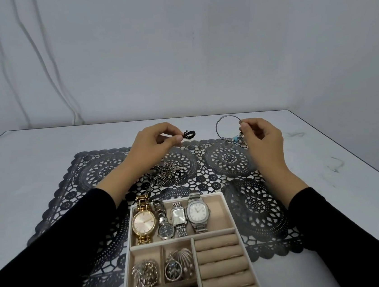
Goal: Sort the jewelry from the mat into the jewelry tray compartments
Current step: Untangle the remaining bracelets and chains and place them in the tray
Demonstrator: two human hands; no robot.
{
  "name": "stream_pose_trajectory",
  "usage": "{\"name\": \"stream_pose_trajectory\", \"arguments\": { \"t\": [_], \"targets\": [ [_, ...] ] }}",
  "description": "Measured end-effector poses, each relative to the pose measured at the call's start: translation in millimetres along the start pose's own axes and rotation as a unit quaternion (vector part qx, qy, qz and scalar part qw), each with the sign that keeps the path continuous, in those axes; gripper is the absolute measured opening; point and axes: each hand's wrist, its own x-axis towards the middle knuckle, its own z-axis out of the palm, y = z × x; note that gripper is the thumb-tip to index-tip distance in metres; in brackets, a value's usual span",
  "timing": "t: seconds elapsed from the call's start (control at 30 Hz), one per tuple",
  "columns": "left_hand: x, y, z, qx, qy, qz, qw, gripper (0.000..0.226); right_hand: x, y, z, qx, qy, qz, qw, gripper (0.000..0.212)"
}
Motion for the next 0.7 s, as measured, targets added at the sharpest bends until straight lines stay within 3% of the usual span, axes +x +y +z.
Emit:
{"name": "stream_pose_trajectory", "arguments": {
  "t": [0.3, 0.7],
  "targets": [
    [-46.3, 18.2, -24.0, -0.073, 0.057, -0.039, 0.995, 0.01, -32.9, -32.1, -5.8, 0.036, -0.021, -0.001, 0.999, 0.01],
    [-114.9, 37.1, -54.7, -0.052, 0.12, -0.036, 0.991, 0.009, -84.6, -75.1, -23.9, 0.118, -0.044, 0.011, 0.992, 0.01]
  ]
}}
